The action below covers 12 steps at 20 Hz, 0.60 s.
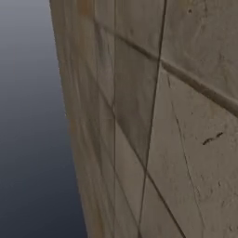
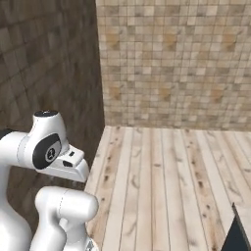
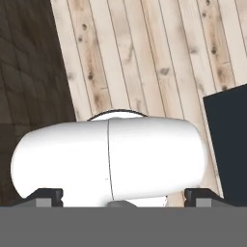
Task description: Retrieve the butter from the fridge and place it on a plate on the dining table. Then retrieve the butter knife by the fridge and place it near the plate.
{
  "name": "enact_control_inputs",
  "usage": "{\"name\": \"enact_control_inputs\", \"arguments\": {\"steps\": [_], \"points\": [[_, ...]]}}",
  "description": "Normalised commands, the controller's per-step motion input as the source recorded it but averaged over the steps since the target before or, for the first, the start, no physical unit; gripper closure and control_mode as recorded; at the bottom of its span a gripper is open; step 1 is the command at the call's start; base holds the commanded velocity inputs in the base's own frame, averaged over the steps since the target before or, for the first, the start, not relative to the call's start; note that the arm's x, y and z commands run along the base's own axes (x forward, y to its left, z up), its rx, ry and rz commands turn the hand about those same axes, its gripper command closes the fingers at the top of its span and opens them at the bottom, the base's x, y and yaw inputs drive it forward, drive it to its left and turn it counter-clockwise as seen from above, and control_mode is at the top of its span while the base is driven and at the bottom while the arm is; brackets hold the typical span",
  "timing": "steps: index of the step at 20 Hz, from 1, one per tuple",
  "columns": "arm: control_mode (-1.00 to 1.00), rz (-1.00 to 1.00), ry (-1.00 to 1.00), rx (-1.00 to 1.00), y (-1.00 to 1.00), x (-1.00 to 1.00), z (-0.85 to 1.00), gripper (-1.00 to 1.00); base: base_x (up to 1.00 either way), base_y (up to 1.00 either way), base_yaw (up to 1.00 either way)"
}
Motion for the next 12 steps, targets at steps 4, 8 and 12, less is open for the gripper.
{"name": "enact_control_inputs", "arguments": {"steps": [4, 8, 12], "points": [[1.00, 0.00, 0.00, 0.00, 0.00, 0.00, 0.00, -1.00, 1.00, -0.06, -0.27], [1.00, 0.00, 0.00, 0.00, 0.00, 0.00, 0.00, -1.00, 1.00, 0.00, -0.32], [1.00, 0.00, 0.00, 0.00, 0.00, 0.00, 0.00, -1.00, 0.93, 0.00, -0.40]]}}
